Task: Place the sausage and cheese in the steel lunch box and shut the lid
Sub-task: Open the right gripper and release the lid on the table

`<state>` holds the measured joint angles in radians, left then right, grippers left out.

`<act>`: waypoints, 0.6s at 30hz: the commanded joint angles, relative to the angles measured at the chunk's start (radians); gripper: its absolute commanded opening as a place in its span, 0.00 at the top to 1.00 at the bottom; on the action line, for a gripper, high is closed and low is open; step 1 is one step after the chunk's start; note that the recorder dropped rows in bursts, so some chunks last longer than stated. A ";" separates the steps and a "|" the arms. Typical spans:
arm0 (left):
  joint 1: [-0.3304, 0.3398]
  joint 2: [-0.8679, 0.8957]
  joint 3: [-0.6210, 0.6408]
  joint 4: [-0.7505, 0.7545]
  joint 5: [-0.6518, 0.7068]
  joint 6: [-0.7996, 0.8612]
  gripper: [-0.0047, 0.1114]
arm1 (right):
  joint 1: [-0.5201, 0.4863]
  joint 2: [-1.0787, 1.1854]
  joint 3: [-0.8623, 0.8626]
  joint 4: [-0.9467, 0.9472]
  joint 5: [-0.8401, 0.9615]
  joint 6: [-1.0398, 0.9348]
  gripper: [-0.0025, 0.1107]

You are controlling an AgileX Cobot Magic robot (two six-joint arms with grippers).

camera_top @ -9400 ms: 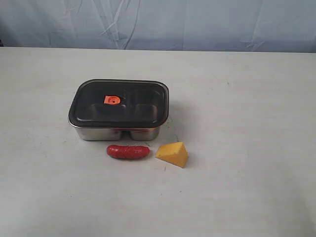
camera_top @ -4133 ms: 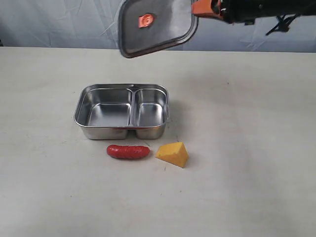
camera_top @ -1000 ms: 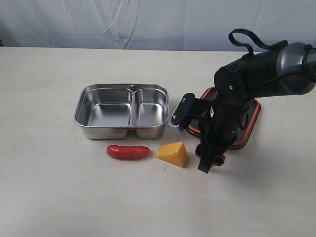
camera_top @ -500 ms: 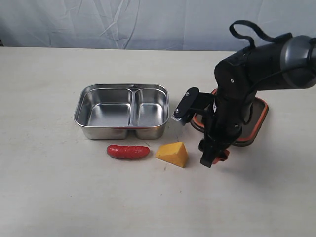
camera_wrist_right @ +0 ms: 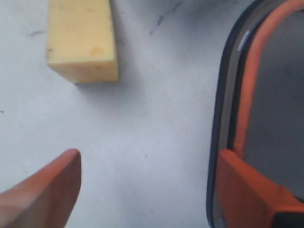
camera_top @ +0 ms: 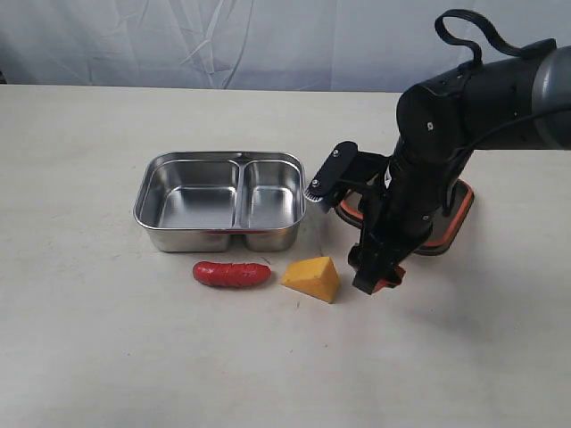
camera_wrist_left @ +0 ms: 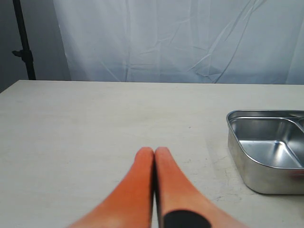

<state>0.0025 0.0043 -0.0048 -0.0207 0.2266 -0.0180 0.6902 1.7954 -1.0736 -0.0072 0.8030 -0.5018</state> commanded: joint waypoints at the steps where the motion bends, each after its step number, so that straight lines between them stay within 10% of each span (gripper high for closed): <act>1: 0.005 -0.004 0.005 0.002 -0.010 0.001 0.96 | -0.001 -0.006 -0.004 0.007 0.004 0.007 0.24; 18: 0.005 -0.004 0.005 0.002 -0.010 0.001 0.96 | 0.029 0.048 -0.010 0.221 0.233 -0.168 0.22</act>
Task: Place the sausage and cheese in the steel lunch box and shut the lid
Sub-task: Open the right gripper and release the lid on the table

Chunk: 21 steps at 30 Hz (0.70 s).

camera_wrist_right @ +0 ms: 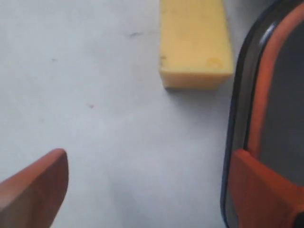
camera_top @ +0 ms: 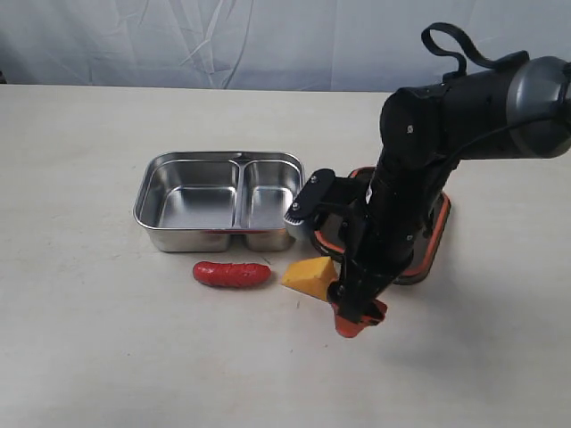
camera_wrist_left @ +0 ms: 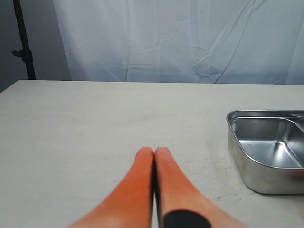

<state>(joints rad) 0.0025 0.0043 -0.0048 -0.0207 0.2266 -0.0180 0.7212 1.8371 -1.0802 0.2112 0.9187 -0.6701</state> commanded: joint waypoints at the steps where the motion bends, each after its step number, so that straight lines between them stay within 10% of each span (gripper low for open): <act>1: 0.005 -0.004 0.005 0.002 -0.010 0.001 0.96 | -0.002 0.004 -0.004 0.000 0.124 0.001 0.22; 15: 0.005 -0.004 0.005 0.002 -0.010 0.001 0.96 | -0.002 -0.049 -0.004 -0.026 0.150 0.001 0.21; 17: 0.005 -0.004 0.005 0.002 -0.010 0.001 0.96 | -0.002 -0.078 -0.004 -0.005 0.216 0.001 0.36; 21: 0.005 -0.004 0.005 0.002 -0.010 0.001 0.96 | -0.002 -0.116 -0.004 0.105 0.260 0.001 0.98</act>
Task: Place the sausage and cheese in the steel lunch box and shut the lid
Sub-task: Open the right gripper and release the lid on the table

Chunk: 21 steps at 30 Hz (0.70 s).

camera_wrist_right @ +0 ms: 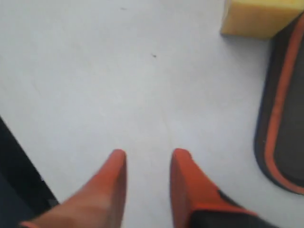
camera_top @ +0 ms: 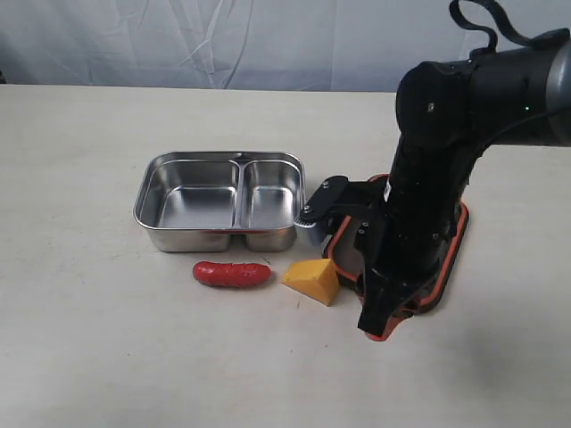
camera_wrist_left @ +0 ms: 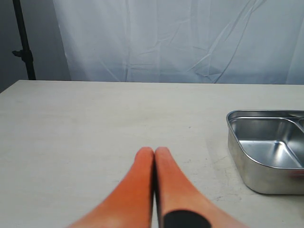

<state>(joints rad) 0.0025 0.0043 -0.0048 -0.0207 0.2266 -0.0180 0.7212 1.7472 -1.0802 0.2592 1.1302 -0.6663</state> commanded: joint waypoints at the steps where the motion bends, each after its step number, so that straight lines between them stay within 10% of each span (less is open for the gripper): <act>1: 0.005 -0.004 0.005 0.002 -0.010 0.001 0.96 | -0.002 -0.029 -0.004 0.057 0.071 -0.003 0.97; 7: 0.005 -0.004 0.005 0.049 -0.038 -0.007 0.96 | -0.002 -0.076 -0.004 0.174 0.091 0.019 0.98; 11: 0.005 -0.004 0.005 -0.398 -0.209 -0.135 0.96 | -0.002 -0.135 -0.002 0.237 0.091 0.019 0.98; 17: 0.005 -0.004 0.005 -0.557 -0.467 -0.138 0.96 | -0.002 -0.238 -0.002 0.278 0.091 0.019 0.98; 21: 0.005 0.002 -0.093 -0.494 -0.250 -0.136 0.96 | -0.002 -0.297 -0.002 0.278 0.091 0.019 0.98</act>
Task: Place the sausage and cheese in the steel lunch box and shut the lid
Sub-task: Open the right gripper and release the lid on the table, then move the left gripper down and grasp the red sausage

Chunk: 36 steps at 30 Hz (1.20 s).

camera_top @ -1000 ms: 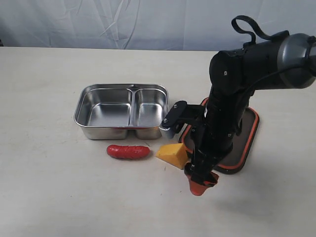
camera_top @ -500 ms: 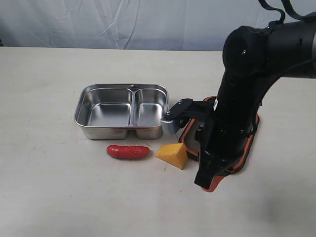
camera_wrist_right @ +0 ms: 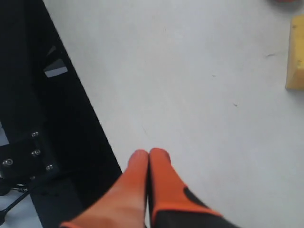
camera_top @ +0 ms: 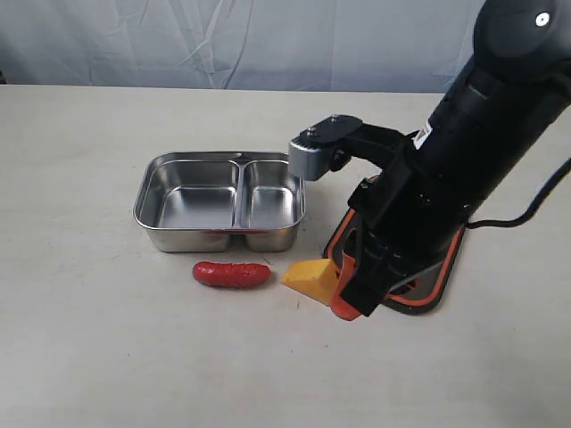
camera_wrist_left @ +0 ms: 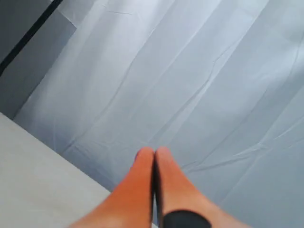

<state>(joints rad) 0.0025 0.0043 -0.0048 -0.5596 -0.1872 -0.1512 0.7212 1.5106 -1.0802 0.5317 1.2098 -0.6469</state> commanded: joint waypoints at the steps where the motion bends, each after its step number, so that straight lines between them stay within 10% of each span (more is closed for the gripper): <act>1: 0.005 0.025 -0.134 0.097 0.231 -0.003 0.96 | -0.002 -0.069 -0.002 0.001 0.011 -0.001 0.98; 7: 0.005 0.369 -0.460 0.235 0.559 0.287 0.96 | -0.002 -0.111 -0.002 -0.037 0.011 0.005 0.98; 13: 0.005 0.809 -0.769 -0.195 0.994 1.192 0.96 | -0.002 -0.120 -0.002 -0.051 0.011 0.017 0.98; 17: -0.029 1.028 -0.859 -0.326 1.194 1.364 0.96 | -0.002 -0.120 -0.002 -0.051 0.011 0.019 0.98; 28: -0.382 1.334 -0.878 -0.101 1.105 1.364 0.95 | -0.002 -0.120 -0.002 -0.051 0.011 0.063 0.98; 36: -0.530 1.479 -0.897 0.064 0.898 1.355 0.67 | -0.002 -0.120 -0.002 -0.051 0.011 0.081 0.98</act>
<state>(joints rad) -0.4966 1.4404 -0.8902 -0.5518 0.7690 1.2095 0.7212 1.3999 -1.0802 0.4833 1.2177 -0.5729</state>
